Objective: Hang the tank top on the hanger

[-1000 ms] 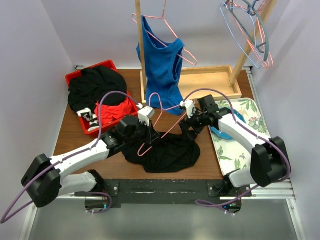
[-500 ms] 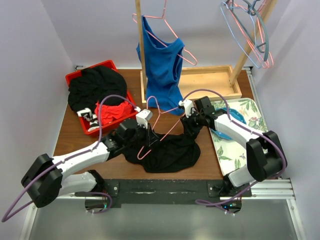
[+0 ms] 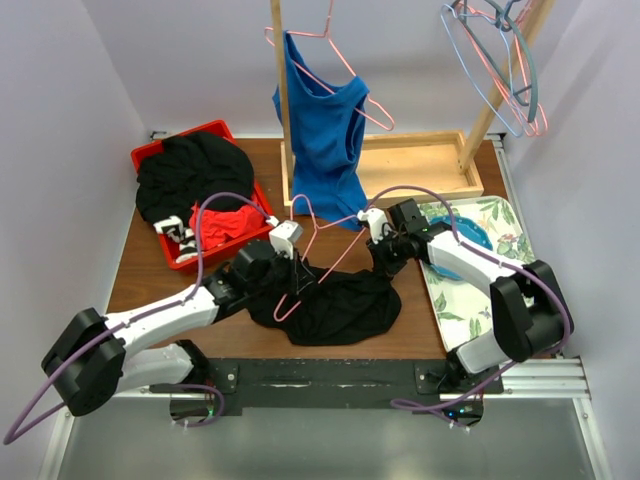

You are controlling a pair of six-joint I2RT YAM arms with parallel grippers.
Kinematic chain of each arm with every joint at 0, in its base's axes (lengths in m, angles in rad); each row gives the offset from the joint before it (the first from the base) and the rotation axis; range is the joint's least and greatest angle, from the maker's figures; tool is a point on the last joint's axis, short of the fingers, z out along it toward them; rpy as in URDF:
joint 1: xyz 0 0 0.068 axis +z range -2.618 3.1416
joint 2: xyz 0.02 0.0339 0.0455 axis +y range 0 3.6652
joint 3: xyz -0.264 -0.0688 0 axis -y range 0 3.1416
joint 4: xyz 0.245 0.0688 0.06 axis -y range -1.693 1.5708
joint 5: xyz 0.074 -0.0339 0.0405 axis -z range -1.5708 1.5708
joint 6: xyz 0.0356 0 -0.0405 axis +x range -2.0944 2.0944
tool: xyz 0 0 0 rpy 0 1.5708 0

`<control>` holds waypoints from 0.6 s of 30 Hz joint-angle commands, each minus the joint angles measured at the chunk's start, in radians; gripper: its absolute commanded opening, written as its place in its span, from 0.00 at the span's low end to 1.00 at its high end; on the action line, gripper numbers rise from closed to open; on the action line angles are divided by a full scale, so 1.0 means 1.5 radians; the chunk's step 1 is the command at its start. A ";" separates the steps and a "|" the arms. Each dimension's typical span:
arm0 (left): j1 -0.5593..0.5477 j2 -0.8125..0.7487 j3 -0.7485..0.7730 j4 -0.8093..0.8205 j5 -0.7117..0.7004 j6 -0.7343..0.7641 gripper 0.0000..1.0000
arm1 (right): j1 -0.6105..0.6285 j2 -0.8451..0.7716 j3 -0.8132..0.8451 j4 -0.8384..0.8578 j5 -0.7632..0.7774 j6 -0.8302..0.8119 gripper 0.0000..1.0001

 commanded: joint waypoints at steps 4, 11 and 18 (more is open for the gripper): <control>0.003 -0.047 -0.004 0.010 0.011 0.031 0.00 | -0.021 -0.077 0.025 -0.051 0.012 -0.015 0.00; 0.003 -0.123 -0.032 0.025 0.054 0.063 0.00 | -0.135 -0.151 0.030 -0.077 -0.073 -0.031 0.00; 0.003 -0.159 -0.036 0.044 0.123 0.097 0.00 | -0.215 -0.176 0.073 -0.069 -0.097 -0.022 0.00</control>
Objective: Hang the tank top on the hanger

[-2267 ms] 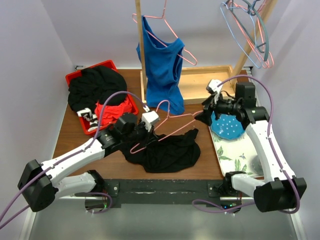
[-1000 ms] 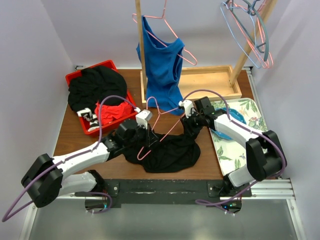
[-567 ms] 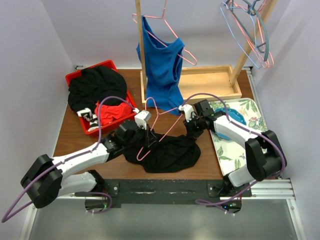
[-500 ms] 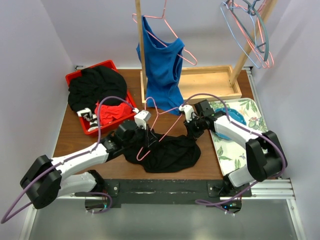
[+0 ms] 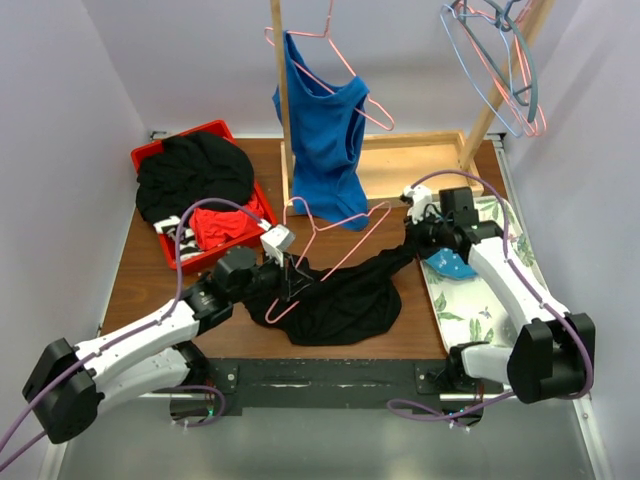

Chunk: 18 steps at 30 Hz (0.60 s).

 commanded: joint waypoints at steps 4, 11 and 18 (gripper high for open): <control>0.003 -0.024 -0.007 0.053 0.088 0.044 0.00 | -0.076 -0.004 0.089 0.005 -0.046 0.018 0.00; 0.003 -0.024 -0.014 0.064 0.128 0.054 0.00 | -0.110 0.001 0.118 0.028 -0.044 0.049 0.00; 0.003 0.007 -0.005 0.051 0.153 0.061 0.00 | -0.115 0.019 0.154 0.011 -0.066 0.038 0.00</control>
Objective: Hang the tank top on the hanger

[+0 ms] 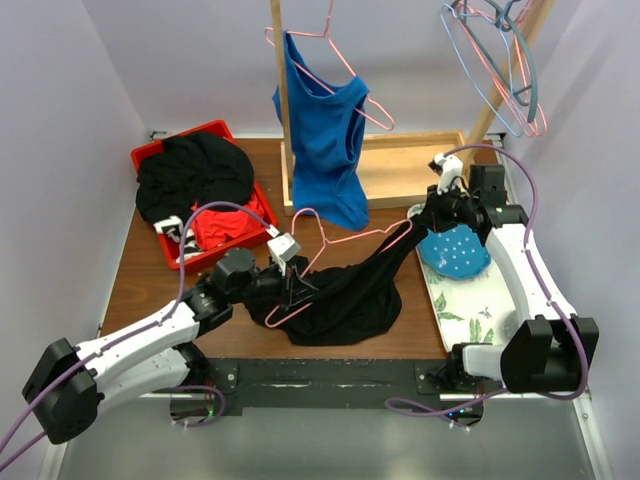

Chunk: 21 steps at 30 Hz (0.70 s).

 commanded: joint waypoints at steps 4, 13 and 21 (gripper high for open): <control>0.003 0.049 0.031 -0.014 0.017 0.031 0.00 | -0.008 -0.009 0.058 -0.004 -0.036 -0.029 0.00; 0.003 0.074 0.047 -0.016 0.036 0.048 0.00 | -0.008 -0.026 0.082 -0.055 -0.089 -0.114 0.00; 0.003 0.178 0.104 -0.043 0.170 0.084 0.00 | 0.019 0.002 0.200 -0.201 -0.292 -0.236 0.00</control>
